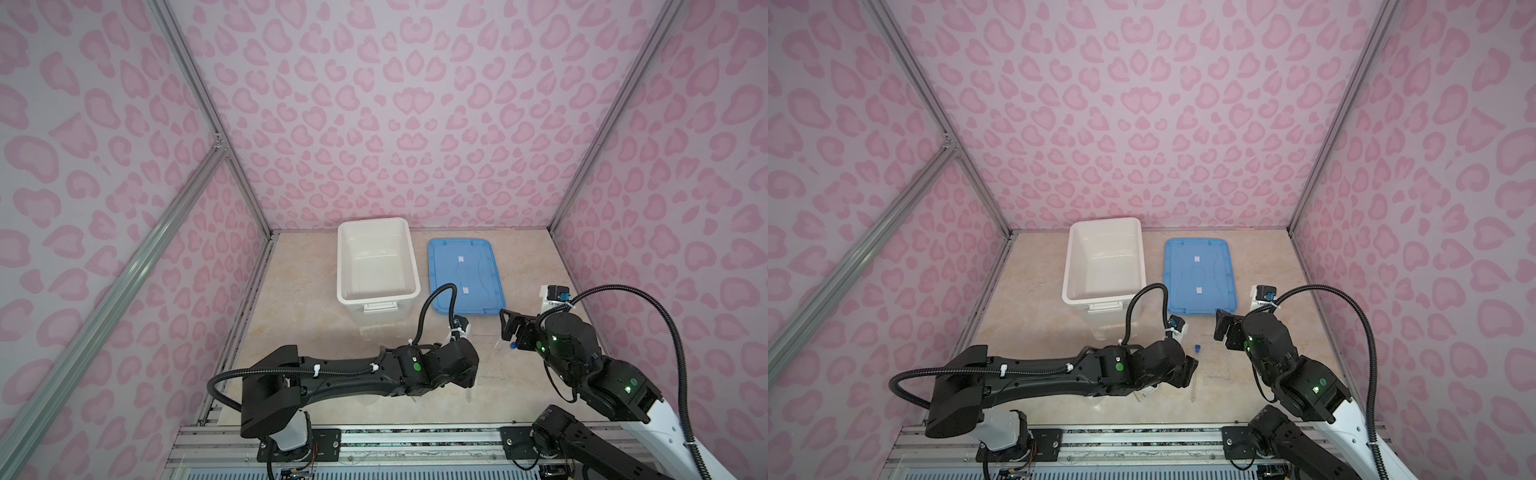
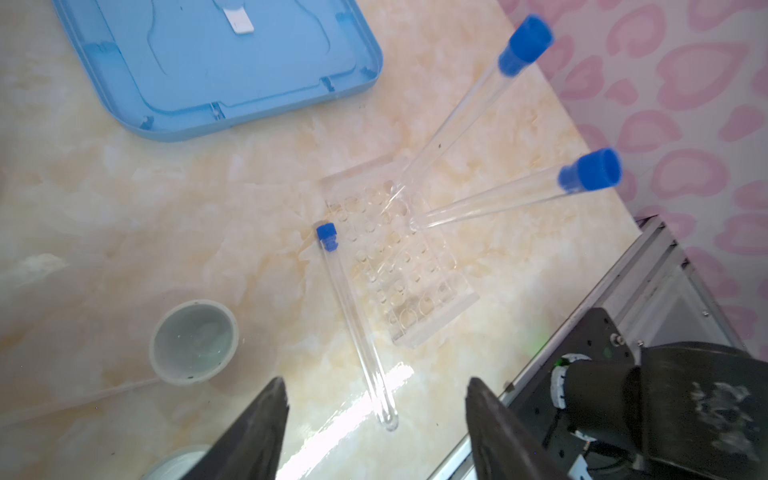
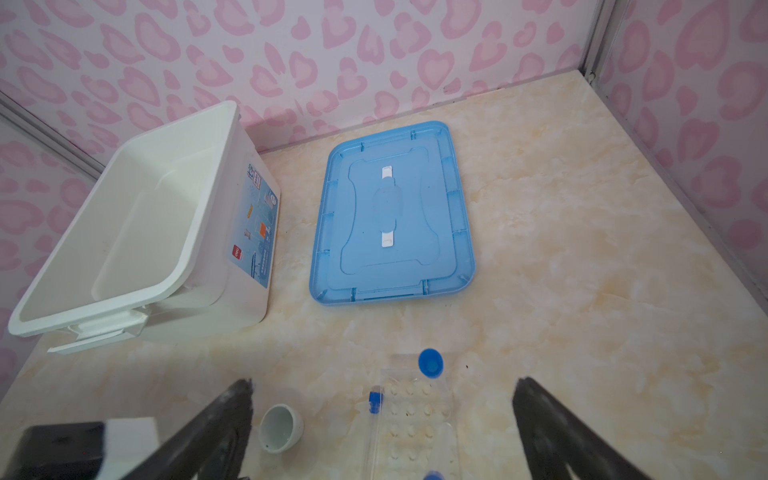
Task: Organize the chemistry lab equipment
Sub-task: 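Set the blue cap down by the rack with right gripper while left lowers the tube, then lower the left gripper and grasp a third blue-capped test tube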
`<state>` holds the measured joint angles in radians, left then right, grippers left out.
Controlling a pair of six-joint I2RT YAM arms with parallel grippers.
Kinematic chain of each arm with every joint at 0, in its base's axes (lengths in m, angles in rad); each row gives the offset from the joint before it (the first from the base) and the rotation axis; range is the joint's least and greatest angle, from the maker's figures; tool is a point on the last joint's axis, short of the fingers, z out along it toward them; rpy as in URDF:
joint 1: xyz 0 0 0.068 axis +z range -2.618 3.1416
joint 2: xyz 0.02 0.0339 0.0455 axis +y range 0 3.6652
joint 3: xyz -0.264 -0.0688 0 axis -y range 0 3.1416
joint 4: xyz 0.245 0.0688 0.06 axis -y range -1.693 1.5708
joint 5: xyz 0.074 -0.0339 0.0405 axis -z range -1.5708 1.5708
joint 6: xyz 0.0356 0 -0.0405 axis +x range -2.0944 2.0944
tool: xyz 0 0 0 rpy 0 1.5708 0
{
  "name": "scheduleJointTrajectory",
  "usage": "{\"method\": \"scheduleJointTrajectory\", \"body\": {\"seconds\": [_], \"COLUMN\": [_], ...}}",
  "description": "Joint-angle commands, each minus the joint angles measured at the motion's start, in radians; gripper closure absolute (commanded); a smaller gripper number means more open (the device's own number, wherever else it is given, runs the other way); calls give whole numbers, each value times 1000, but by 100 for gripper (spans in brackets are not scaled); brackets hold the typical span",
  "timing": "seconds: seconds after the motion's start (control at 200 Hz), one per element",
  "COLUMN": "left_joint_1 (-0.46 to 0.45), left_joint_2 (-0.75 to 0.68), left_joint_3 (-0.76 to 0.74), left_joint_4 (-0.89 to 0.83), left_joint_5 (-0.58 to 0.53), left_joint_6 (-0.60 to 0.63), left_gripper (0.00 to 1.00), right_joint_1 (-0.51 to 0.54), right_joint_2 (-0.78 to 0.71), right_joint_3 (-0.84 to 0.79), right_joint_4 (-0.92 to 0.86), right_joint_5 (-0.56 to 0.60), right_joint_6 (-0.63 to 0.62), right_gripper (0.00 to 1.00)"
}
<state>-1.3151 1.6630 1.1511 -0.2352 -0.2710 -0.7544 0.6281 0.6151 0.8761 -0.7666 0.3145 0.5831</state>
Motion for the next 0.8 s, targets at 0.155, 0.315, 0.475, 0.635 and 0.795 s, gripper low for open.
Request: {"method": "scheduleJointTrajectory", "body": {"seconds": [0.155,0.315,0.475,0.635,0.795], "left_joint_1": [0,0,4,11,19], "left_joint_2": [176,270,335,378,416], "left_joint_3": [146,238,291,333,368], "left_joint_4": [-184,-228,-260,-286,-329], "left_joint_5": [69,100,120,130,114], "left_joint_6": [34,43,45,46,35], "left_gripper": [45,52,56,56,62], "right_joint_1": [-83,-129,-161,-176,-184], "right_joint_2": [0,-12,-25,-21,-30], "right_joint_3": [48,48,43,40,38], "right_joint_4": [-93,-103,-106,-101,-88], "right_joint_5": [-121,-145,-159,-176,-175], "right_joint_6": [-18,-44,-61,-74,-82], "right_gripper": [2,2,2,2,2]}}
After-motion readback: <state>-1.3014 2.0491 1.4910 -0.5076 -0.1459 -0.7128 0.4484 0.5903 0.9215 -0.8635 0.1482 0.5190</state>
